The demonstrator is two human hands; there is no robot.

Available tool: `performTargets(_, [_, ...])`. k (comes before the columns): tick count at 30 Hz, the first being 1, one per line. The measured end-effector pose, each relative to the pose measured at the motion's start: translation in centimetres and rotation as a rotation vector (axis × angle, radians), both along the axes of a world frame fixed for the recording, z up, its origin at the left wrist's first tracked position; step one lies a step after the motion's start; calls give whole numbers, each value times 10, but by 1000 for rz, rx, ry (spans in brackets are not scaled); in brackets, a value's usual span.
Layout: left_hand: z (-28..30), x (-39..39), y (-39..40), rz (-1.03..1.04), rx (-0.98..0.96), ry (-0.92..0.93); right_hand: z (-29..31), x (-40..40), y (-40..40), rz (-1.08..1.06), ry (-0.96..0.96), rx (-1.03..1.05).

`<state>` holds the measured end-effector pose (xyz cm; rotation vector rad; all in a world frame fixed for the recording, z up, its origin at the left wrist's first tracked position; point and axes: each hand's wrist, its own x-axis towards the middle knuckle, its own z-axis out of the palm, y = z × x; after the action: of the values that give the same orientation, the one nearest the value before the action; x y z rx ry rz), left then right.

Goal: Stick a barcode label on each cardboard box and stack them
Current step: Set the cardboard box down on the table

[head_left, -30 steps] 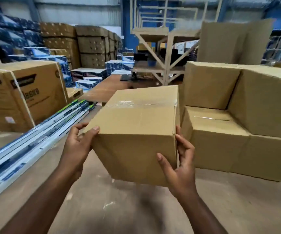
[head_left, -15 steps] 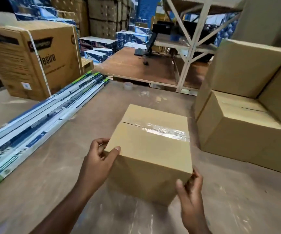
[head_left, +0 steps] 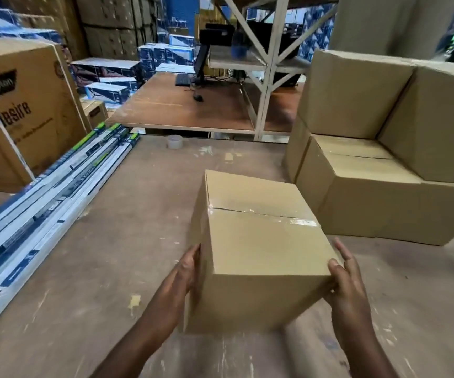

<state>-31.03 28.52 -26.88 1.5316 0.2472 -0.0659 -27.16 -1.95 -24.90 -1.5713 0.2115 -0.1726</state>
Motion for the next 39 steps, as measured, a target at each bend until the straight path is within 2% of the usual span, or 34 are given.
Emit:
performTargets(2, [-15,-4,-4,81,25,16,3,4,-6,-11,8,-37])
performTargets(4, [-20,-10,-9,164,55,140,7,8,-5,33,41,-52])
performTargets(8, [-21,-3,-16,251,-71,350,14,17,1,131,65,-35])
performTargets(11, [-20,-3,-10,452,-61,243,9,19,4,147,87,37])
performTargets(14, [-7,2,2,533,9,98,-4,26,-2,123,108,137])
performTargets(18, [19,2,0,486,153,-101,-38,34,-16,103,127,7])
performTargets(20, [26,4,-7,433,236,-183,-55,30,-14,163,201,64])
performTargets(22, [28,7,-14,391,226,-233,-55,22,-7,251,251,210])
performTargets(24, [26,11,-20,339,181,-214,-49,17,-3,313,219,311])
performTargets(26, [26,12,-26,277,192,-178,-40,15,-3,259,81,359])
performTargets(29, [24,18,-37,248,177,-190,-31,11,0,115,-77,233])
performTargets(31, [23,20,-45,246,151,-239,-26,10,3,101,-82,148])
performTargets(36, [24,20,-50,271,133,-240,-15,19,3,67,0,94])
performTargets(39, [21,13,-43,134,98,-250,-14,21,6,38,2,153])
